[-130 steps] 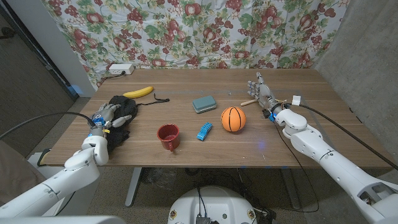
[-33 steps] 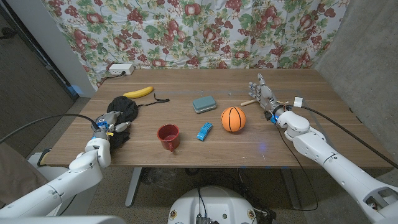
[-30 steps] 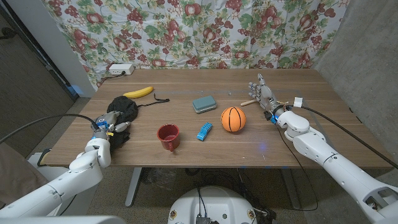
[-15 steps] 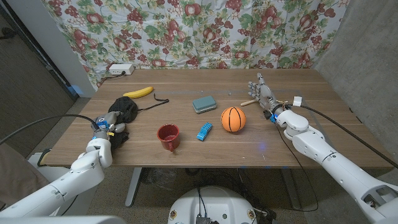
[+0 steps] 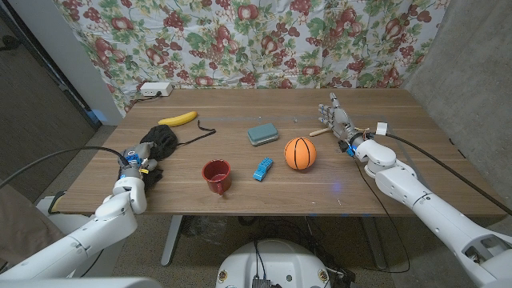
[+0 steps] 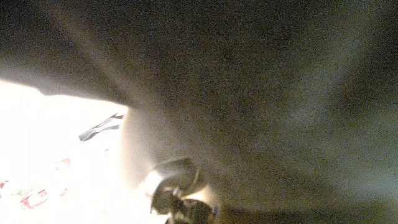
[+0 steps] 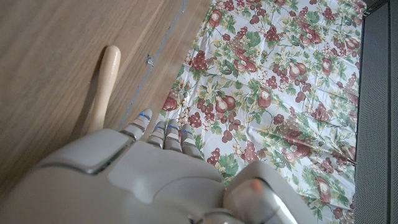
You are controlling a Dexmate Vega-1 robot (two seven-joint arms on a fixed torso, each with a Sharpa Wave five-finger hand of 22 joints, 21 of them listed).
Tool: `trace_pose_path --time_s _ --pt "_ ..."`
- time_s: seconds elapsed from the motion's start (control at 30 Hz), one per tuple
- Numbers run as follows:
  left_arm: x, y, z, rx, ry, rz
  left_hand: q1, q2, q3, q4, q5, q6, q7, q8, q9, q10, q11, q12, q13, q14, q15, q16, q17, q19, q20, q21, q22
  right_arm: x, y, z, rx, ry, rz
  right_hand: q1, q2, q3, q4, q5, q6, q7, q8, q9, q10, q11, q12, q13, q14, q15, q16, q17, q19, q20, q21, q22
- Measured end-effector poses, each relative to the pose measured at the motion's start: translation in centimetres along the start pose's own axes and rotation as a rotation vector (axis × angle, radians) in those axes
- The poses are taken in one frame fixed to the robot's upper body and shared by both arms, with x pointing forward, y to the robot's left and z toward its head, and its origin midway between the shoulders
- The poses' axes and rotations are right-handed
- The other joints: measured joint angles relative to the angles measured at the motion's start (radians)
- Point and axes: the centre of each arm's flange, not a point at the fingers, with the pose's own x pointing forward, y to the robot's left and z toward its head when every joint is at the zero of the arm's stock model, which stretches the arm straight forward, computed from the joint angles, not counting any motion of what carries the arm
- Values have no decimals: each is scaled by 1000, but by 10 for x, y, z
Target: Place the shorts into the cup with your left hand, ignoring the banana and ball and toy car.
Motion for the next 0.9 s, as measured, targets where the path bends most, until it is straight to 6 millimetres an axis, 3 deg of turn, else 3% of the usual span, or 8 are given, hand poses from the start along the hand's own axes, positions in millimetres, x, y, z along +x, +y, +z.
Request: trace_pose_path --time_s 0.17,0.6,0.77,0.9 --pt "1 -2 2 -11 8 10 64 38 -17 1 4 23 -23 50 67 0 0 50 0 0 0 21 0 -7 -7 23 0 0 -1 0 0 1 0 0 0 0 0 0 0 0 0 0 0 0 0 0 0 0 0 0 0 0 0 0" --pt "0 -2 4 -51 3 33 106 37 -27 -2 28 123 -42 149 158 27 2 158 1 0 0 90 1 -12 -12 64 0 0 -3 -2 5 2 -3 0 0 0 0 0 0 0 0 0 0 0 0 0 0 0 0 0 0 0 0 0" --pt "-3 -2 5 -67 0 51 112 32 -24 1 38 153 -36 160 175 48 -11 171 2 0 0 117 1 -6 -6 79 0 -2 -3 -4 9 4 -3 0 0 0 0 0 0 0 0 0 0 0 0 0 0 0 0 0 0 0 0 0" --pt "-6 -1 6 -76 -4 68 120 24 -24 1 50 178 -18 179 188 86 -3 173 2 6 6 160 1 -5 -5 119 1 -3 -3 -5 12 4 -5 0 0 0 0 0 0 0 0 0 0 0 0 0 0 0 0 0 0 0 0 0"
